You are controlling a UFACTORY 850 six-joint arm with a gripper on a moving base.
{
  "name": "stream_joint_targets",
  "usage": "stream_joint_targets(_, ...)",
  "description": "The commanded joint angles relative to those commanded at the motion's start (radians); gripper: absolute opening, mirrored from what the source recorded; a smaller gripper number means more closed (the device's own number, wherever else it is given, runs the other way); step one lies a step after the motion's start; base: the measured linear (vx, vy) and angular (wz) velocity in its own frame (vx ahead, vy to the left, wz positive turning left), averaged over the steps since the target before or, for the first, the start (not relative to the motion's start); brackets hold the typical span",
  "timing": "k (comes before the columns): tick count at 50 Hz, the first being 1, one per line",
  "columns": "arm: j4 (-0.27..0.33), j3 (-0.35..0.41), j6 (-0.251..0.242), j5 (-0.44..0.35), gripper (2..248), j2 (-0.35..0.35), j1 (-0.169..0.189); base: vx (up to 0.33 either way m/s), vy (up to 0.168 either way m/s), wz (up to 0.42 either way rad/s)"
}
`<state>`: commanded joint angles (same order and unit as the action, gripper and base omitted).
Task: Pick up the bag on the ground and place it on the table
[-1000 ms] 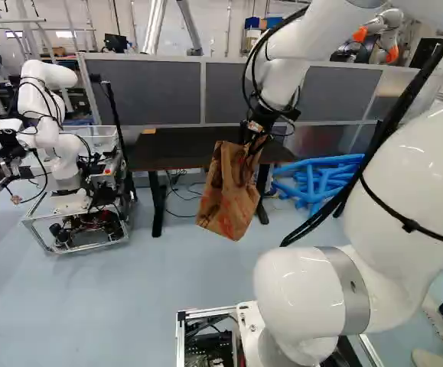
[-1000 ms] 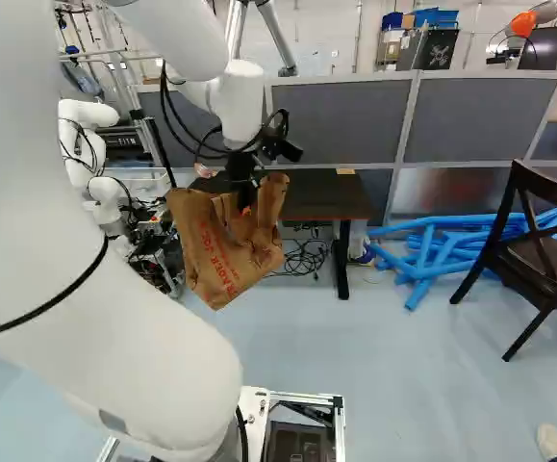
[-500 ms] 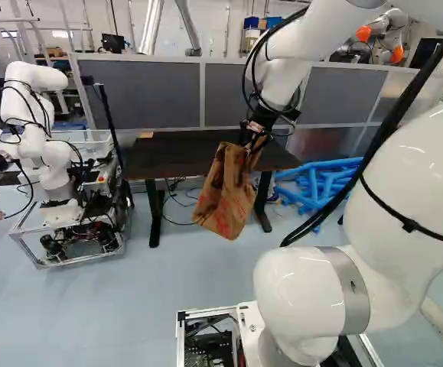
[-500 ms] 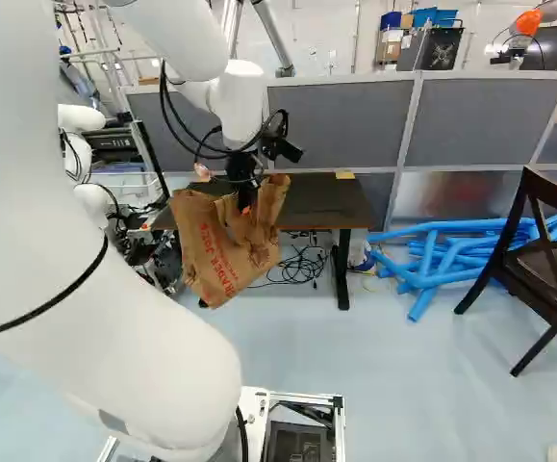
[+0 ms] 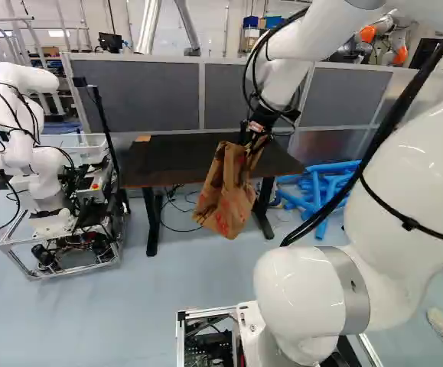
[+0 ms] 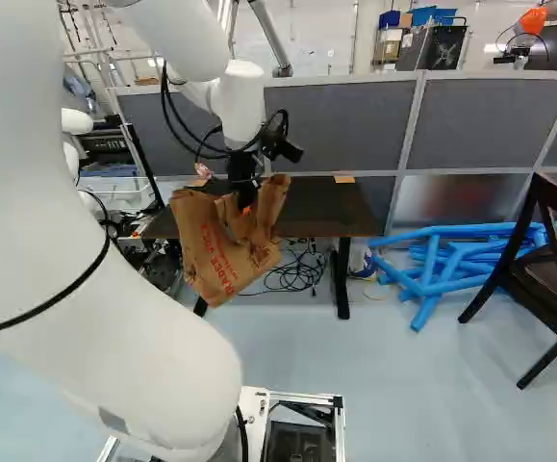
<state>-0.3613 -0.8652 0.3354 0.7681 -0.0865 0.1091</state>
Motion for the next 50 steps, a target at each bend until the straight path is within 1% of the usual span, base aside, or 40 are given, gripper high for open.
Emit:
stream_joint_targets(35,0.000,-0.020,0.000,0.000,21,0.020,-0.002,0.000,0.000,0.000)
stream_joint_targets(50,0.000,-0.046,0.000,0.000,21,0.008,-0.004,0.000,0.000,0.000)
